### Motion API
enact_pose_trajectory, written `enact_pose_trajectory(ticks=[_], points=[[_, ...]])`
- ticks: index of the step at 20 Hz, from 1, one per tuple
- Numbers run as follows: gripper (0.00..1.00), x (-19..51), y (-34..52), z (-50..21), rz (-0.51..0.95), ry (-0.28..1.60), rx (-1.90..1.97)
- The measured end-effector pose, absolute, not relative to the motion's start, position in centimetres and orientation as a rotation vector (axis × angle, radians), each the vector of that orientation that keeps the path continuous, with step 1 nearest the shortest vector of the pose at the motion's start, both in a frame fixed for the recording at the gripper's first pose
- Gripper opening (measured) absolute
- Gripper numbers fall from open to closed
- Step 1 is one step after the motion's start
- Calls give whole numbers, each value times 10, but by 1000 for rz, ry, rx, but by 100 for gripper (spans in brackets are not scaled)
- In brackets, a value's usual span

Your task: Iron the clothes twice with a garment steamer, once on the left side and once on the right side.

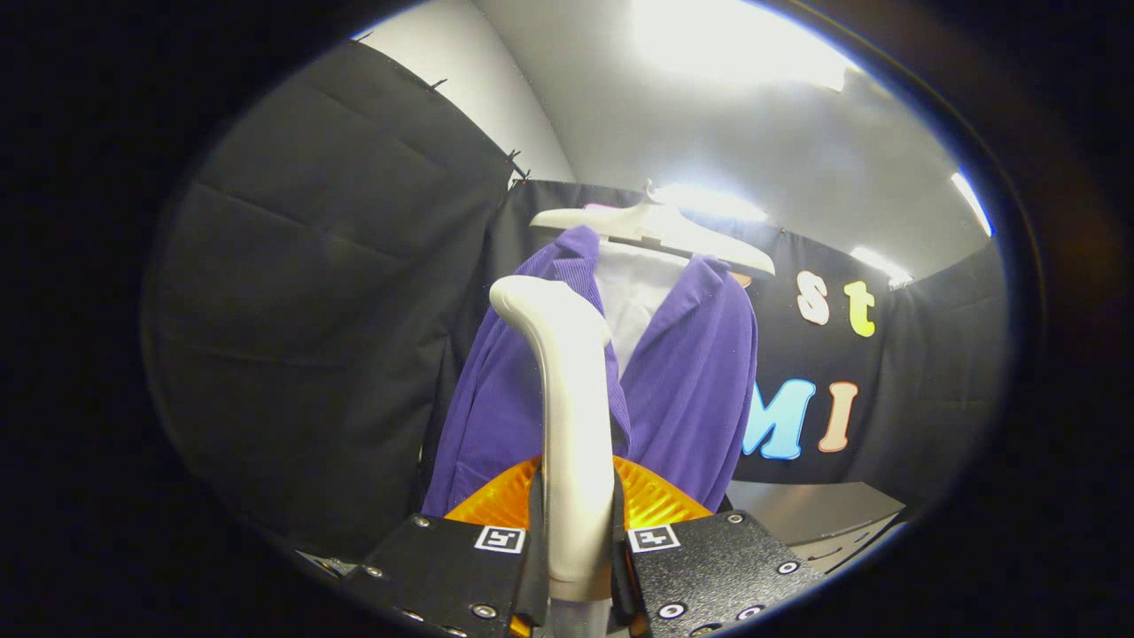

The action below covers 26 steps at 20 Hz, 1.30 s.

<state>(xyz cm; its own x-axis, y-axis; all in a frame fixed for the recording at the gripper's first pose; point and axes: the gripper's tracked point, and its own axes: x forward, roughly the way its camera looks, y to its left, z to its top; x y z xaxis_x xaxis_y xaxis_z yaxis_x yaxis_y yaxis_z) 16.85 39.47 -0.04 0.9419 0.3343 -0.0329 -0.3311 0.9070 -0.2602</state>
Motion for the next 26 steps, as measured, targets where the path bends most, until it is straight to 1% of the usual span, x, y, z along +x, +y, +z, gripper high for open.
enact_pose_trajectory(ticks=[4, 7, 11, 14, 22, 26], points=[[28, 199, 407, 24, 279, -97, -361], [28, 221, 413, 32, 257, -140, -408], [28, 234, 414, 22, 240, -112, -415], [28, 231, 416, 4, 249, -95, -417], [28, 211, 406, -72, 270, -24, -475], [28, 195, 410, -116, 327, 51, -460]])
